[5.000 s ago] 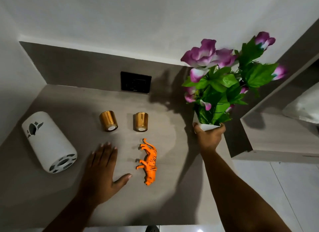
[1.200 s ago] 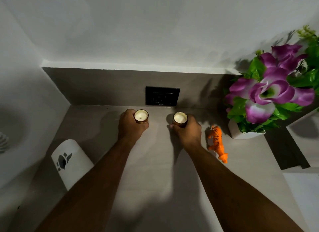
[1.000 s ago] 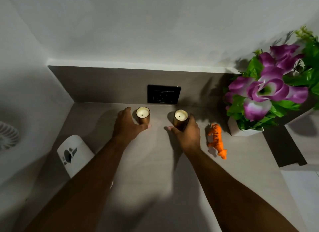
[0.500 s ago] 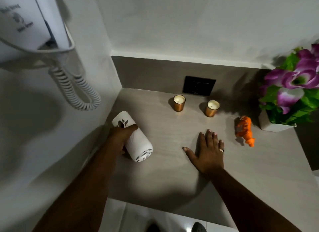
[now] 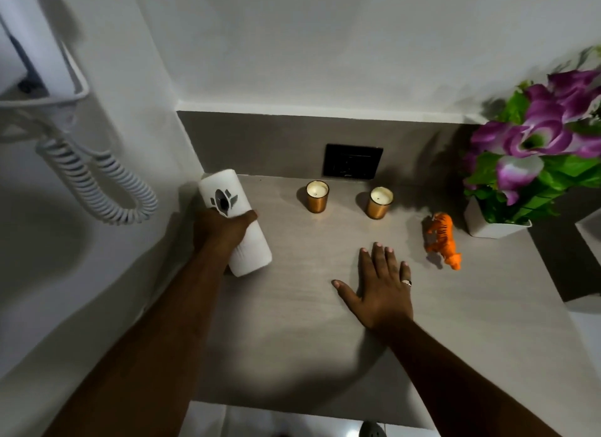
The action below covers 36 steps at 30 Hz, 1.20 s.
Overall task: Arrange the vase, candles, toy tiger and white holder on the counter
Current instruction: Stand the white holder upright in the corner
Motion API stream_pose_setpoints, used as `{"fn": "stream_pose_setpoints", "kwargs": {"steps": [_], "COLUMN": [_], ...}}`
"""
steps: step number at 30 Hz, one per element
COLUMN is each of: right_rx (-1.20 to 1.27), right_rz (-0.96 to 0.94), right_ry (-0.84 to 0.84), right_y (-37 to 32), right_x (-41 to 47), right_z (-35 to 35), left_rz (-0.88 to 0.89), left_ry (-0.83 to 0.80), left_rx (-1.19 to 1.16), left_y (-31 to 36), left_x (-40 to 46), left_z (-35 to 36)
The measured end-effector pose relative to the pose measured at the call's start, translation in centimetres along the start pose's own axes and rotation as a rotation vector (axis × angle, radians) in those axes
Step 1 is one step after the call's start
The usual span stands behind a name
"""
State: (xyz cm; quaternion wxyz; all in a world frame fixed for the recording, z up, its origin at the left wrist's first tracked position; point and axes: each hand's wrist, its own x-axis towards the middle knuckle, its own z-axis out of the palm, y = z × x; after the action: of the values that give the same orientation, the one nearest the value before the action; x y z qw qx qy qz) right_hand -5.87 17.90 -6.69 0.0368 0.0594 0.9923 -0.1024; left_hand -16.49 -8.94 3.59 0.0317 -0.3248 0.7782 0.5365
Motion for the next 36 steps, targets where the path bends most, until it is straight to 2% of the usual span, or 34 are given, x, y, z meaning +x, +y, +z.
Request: {"fn": "stream_pose_setpoints", "kwargs": {"steps": [4,8,20,25,27,31,33,36], "right_rx": [-0.002,0.005,-0.007,0.001,0.006,0.028,0.088,0.28], "right_rz": [0.01,0.005,0.011,0.012,0.008,0.002,0.018,0.102], "right_ry": [-0.003,0.014,0.031,0.022,0.015,-0.004,-0.001,0.072], "right_y": [0.0,-0.1,0.1,0.1,0.1,0.2,0.3,0.7], "right_x": [0.3,0.7,0.6,0.7,0.6,0.5,-0.1,-2.4], "right_z": [-0.2,0.0,0.4,0.3,0.2,-0.4,-0.8,-1.2], "left_rz": [0.082,0.249,0.433,0.369,0.41,0.802,0.875,0.861], "left_ry": [0.141,0.305,0.418,0.462,0.384,-0.123,-0.228,-0.265], "left_rx": [0.009,0.002,-0.105,0.056,0.318,0.961,1.104,1.131], "left_y": [2.0,2.4,-0.3,-3.1,-5.6,-9.9,-10.7,-11.8], "left_x": [2.7,4.1,5.3,2.3,-1.0,-5.7,-6.2,-6.0], "left_z": [0.3,0.4,2.1,2.6,3.7,6.9,8.1,8.9]}}
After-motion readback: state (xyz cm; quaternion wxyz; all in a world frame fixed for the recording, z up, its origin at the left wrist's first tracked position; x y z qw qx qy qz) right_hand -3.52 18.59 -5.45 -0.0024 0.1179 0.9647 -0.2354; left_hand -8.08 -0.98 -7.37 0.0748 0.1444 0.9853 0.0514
